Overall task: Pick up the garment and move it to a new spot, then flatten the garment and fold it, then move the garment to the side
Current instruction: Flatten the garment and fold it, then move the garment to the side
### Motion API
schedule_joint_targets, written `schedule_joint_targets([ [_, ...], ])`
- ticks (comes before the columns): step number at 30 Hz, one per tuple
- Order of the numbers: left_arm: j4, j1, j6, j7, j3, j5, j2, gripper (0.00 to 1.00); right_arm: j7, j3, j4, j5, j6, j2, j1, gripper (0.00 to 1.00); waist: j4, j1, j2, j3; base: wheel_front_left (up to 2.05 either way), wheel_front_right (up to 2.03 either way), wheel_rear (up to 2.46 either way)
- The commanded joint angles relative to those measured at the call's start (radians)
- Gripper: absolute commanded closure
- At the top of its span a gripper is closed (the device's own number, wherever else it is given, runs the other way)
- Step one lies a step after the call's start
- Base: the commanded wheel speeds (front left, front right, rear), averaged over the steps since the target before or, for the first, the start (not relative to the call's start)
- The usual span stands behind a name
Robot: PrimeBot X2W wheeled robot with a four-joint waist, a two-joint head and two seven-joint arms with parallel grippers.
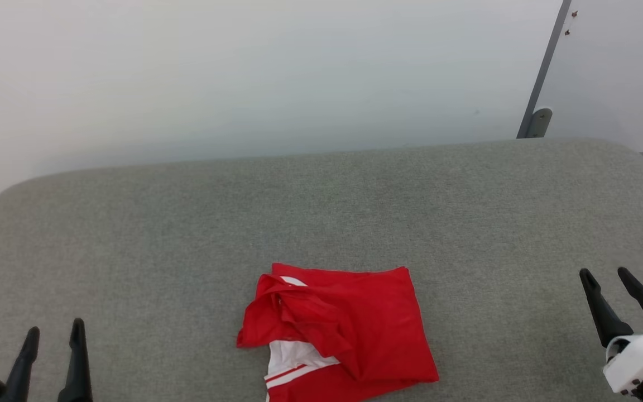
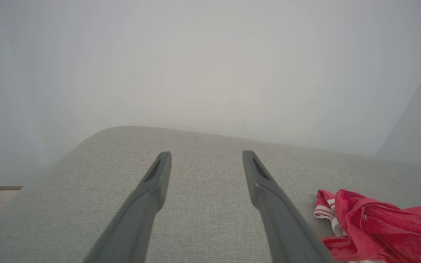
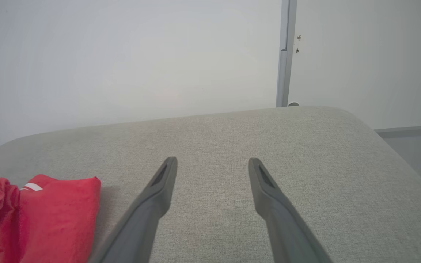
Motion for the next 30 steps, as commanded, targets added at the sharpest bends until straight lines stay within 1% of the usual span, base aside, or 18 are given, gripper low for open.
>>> schedule_joint_targets([
  [1, 0.001, 0.012, -0.002, -0.001, -0.005, -0.011, 0.004, 0.0, -0.016, -0.011, 0.004, -0.004, -0.002, 0.003, 0.02, 0.0, 0.004, 0.0, 0.0, -0.003, 0.0, 0.0, 0.0],
  [7, -0.004, 0.018, -0.002, -0.001, -0.021, -0.028, 0.015, 0.0, -0.03, -0.035, 0.003, -0.023, -0.002, 0.019, 0.053, 0.0, 0.016, 0.0, 0.0, -0.008, 0.0, 0.0, 0.0],
  [12, -0.007, 0.024, -0.002, -0.001, -0.042, -0.043, 0.03, 0.0, -0.034, -0.043, 0.003, -0.031, -0.002, 0.018, 0.06, 0.0, 0.024, 0.0, 0.0, -0.008, 0.0, 0.0, 0.0],
  [26, 0.005, 0.026, -0.002, -0.001, -0.083, -0.07, 0.059, 0.0, -0.002, -0.073, -0.044, -0.052, -0.002, 0.048, 0.088, 0.0, 0.037, 0.0, 0.0, -0.008, 0.0, 0.0, 0.0],
  [30, 0.013, 0.019, -0.002, -0.001, -0.078, -0.064, 0.06, 0.0, 0.011, -0.06, -0.046, -0.038, -0.001, 0.052, 0.088, 0.0, 0.058, 0.0, 0.0, -0.008, 0.0, 0.0, 0.0],
])
